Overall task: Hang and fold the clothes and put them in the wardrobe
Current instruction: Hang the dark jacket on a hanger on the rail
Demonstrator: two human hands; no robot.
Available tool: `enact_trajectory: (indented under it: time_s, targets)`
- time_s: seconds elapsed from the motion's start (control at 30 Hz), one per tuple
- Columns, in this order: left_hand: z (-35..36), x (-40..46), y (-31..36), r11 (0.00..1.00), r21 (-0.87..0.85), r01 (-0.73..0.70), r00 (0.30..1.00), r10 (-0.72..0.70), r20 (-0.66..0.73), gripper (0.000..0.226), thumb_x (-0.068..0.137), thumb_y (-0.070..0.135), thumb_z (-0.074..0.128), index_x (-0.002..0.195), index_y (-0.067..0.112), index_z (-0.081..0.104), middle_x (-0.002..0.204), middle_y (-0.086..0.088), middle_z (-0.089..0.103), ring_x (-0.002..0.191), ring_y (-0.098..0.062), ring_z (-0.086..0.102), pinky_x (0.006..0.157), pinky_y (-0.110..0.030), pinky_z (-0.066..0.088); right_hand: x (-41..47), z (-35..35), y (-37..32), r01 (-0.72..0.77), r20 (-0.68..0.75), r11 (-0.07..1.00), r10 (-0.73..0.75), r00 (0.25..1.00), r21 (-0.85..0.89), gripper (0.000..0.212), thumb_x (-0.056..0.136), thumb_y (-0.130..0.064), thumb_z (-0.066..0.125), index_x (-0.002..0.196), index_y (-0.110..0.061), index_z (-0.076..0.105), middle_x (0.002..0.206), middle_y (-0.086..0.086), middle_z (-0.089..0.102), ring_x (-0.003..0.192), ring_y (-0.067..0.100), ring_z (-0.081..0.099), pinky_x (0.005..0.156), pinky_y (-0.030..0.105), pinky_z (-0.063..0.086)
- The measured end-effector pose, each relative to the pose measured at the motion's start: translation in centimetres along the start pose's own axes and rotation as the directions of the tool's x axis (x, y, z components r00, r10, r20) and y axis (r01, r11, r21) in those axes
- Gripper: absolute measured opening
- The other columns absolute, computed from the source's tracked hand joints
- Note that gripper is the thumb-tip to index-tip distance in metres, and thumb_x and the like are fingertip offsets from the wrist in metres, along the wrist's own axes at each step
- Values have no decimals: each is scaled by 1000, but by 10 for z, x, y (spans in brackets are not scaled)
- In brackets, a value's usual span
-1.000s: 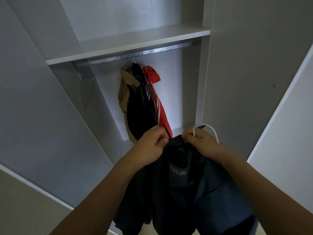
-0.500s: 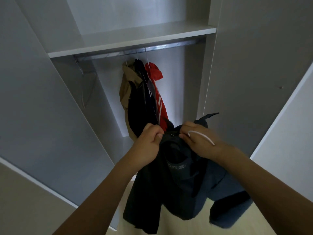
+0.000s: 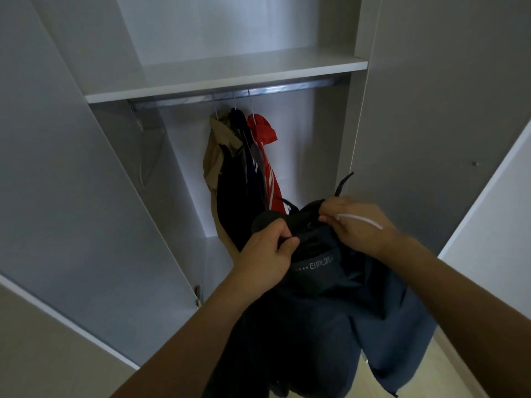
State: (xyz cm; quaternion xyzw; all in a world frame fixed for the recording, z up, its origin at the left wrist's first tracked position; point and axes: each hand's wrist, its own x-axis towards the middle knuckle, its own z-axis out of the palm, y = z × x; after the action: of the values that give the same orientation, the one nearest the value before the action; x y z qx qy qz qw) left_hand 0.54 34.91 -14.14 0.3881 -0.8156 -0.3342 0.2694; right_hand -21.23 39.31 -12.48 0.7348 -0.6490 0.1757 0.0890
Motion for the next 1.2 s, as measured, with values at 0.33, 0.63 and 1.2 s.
enact_trajectory:
  time_s: [0.33,0.63,1.2]
  targets:
    - [-28,18,5,976,219,-6,989,-26,144,18,97,38,48,81,29,49,76,7,58,66,-5,54,57,-21,42,20,-6,20,-371,15,853,393,920,366,22,100,-20,47,90,-8,62,87,12,62,82,26,58,66,26,35]
    - [7,38,-3,970,240,-31,982,-15,189,32,98,48,46,86,22,60,79,5,62,71,-8,59,73,-34,54,16,-9,-13,13,131,941,-60,990,338,19,99,-12,49,88,-1,60,97,5,52,84,15,52,85,19,42]
    - [-15,36,-10,995,43,-85,979,76,188,30,92,48,55,74,26,61,69,1,61,61,-12,60,63,-34,53,7,-6,-17,-169,172,791,83,982,588,31,93,-12,60,66,2,60,104,-3,48,87,22,57,84,24,42]
